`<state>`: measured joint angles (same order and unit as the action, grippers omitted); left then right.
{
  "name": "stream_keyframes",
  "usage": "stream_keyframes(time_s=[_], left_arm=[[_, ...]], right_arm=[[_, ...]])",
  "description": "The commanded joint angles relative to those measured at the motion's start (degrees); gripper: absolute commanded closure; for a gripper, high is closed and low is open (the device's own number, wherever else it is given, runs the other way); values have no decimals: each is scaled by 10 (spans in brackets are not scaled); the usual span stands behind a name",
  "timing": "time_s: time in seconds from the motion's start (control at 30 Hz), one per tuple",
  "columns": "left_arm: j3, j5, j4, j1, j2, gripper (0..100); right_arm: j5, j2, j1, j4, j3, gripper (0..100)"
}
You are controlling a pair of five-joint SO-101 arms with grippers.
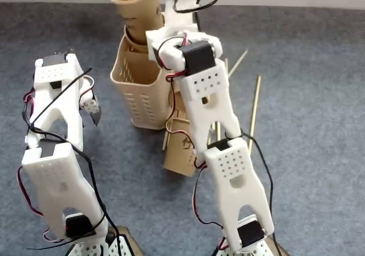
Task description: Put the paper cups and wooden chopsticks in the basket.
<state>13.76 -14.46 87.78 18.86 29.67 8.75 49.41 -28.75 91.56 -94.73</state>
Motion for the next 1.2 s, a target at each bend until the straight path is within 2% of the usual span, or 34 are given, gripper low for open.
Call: stream_keyframes(time_s=[0.0, 0.33, 0.47, 0.6, 0.63, 0.7, 0.8, 1.03, 1.17], left_arm=[[2, -2, -4, 5, -27, 860], [2, -4, -4, 5, -27, 860], [1, -4, -4, 5, -26, 860], [-4, -2, -4, 5, -26, 860], [-3, -2, -6, 5, -26, 860], [-5, -2, -12, 5, -26, 860], [-5, -2, -16, 5, -26, 860], [-5, -2, -16, 5, -26, 860], [-5, -2, -17, 4, -26, 860]], right_arm=[[-4, -34, 7, 14, -67, 875], [-4, -226, 7, 3, -65, 875], [-6, -217, 14, -15, -64, 875], [-7, -175, 91, 102, -63, 875], [-17, -164, 120, 97, -52, 875], [-49, -156, 178, 98, -5, 875], [-63, -167, 201, 98, 107, 875], [-74, -188, 190, 83, 401, 875], [-165, -185, 189, 51, 432, 875]])
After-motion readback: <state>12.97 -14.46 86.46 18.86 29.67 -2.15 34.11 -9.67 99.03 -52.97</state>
